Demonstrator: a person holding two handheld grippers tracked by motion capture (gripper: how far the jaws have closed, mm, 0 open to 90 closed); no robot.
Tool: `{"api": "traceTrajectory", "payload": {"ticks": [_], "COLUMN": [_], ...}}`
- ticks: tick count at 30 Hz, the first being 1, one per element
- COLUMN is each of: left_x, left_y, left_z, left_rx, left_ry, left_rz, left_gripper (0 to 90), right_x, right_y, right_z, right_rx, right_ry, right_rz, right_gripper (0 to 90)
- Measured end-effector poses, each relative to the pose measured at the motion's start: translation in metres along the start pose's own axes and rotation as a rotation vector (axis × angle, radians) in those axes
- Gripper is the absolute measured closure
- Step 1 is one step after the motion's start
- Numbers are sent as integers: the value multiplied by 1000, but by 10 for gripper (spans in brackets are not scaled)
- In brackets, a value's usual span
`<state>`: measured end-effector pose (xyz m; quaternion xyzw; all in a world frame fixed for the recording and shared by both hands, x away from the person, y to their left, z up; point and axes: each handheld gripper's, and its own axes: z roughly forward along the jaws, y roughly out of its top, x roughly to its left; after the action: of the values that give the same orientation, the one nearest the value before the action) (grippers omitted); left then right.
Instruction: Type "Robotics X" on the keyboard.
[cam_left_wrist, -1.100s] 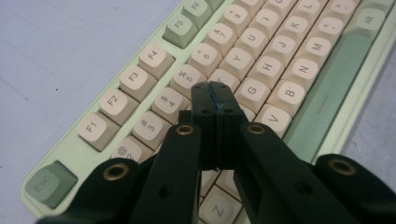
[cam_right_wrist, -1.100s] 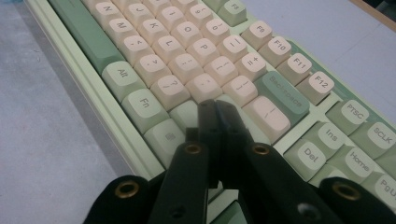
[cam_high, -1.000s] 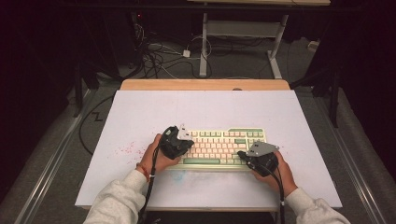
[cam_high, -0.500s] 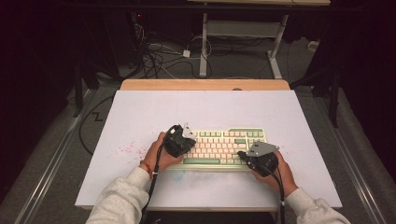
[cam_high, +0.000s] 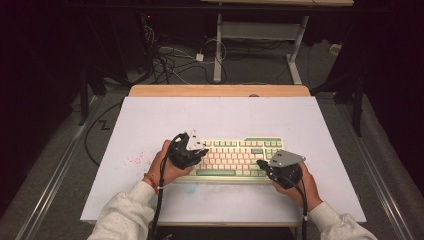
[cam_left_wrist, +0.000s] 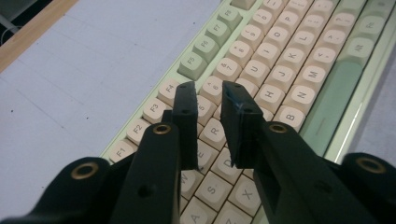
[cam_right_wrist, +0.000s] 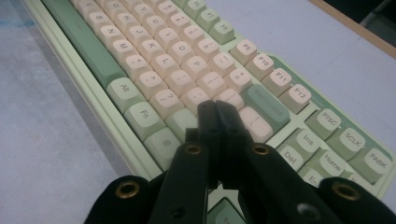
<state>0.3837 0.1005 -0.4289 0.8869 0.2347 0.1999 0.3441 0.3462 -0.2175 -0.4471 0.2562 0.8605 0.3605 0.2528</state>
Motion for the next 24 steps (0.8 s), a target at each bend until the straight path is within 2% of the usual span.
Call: {"api": "traceTrajectory", "payload": {"ticks": [2,5,6,7,8,14,17,20,24], "left_x": [0,0,0,-1,-2,-3,-4,-4,-5], "left_y": [-2,-8,-10,-12,-13,-24,-30,-38,-47], "left_z": [-4,-10,-11,-12,-14,-21,-25,-28,-33], "left_rx": [-11,-32,-32,-28,-26,-48,-55,-80,-83], "left_ry": [26,29,29,30,43,67,90,109,126], "left_rz": [-9,1,2,10,18,11,15,1,8], "left_gripper": [663,616,601,545,545,465,395,305,251], "right_x": [0,-1,-1,-2,-2,-2,-2,-2,-2], "right_y": [1,1,1,1,1,1,1,1,1], "right_z": [-2,-4,-5,-6,-6,-9,-9,-10,-11], "right_rx": [-2,-7,-7,-8,-8,-14,-16,-17,-22], "right_ry": [-2,-1,-3,-3,-3,-3,-4,-3,-6], "right_rz": [1,3,4,4,4,4,5,7,9], "right_gripper": [900,900,900,900,900,900,900,900,900]}}
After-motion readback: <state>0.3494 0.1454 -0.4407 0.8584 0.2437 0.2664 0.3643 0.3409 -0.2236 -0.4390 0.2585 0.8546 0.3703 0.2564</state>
